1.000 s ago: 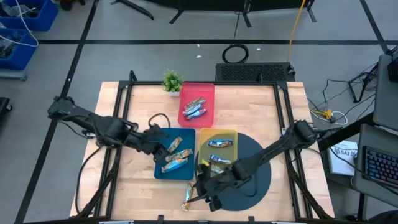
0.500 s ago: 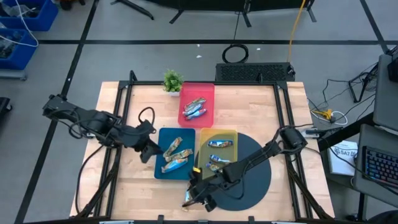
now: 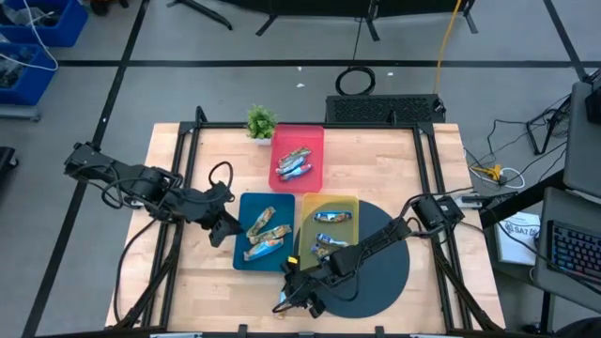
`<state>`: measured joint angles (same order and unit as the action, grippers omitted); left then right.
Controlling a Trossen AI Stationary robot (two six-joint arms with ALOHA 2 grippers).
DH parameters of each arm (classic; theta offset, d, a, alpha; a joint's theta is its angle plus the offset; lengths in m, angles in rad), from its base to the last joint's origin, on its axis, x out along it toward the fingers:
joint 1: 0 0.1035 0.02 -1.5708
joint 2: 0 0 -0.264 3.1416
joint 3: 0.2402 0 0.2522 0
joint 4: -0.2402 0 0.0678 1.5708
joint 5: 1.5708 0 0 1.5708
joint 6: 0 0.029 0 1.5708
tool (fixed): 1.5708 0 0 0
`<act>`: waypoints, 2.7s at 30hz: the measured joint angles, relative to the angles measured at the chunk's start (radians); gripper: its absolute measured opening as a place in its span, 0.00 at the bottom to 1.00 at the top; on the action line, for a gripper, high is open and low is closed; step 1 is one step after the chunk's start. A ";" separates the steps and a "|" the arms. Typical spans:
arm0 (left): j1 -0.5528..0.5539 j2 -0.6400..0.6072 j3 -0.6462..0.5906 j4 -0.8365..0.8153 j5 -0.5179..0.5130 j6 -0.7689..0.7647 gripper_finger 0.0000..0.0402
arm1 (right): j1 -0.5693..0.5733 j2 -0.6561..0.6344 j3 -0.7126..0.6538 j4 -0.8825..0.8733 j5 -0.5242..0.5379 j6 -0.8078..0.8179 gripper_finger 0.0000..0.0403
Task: Pick and place Granola Bars by type
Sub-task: Put the yellow granola bar into the blue bin, then return to Home Position
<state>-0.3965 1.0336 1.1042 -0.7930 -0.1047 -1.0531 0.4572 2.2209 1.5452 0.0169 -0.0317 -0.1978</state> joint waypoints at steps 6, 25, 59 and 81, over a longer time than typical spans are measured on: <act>0.000 0.000 0.000 0.001 0.000 0.000 0.37 | -0.007 0.012 0.001 0.014 0.011 -0.010 0.31; 0.011 0.000 -0.001 0.003 -0.001 0.001 0.37 | -0.001 -0.149 0.000 -0.085 0.058 0.077 0.00; 0.017 0.000 -0.001 0.005 -0.028 0.007 0.37 | -0.222 -0.092 0.000 -0.019 -0.071 0.108 0.00; 0.007 -0.277 -0.001 0.025 -0.084 0.539 0.37 | -0.248 -0.291 -0.001 -0.015 -0.074 0.245 0.30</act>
<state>-0.3893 0.7568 1.1034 -0.7682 -0.1887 -0.5144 0.2092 1.9302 1.5444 0.0016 -0.1059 0.0469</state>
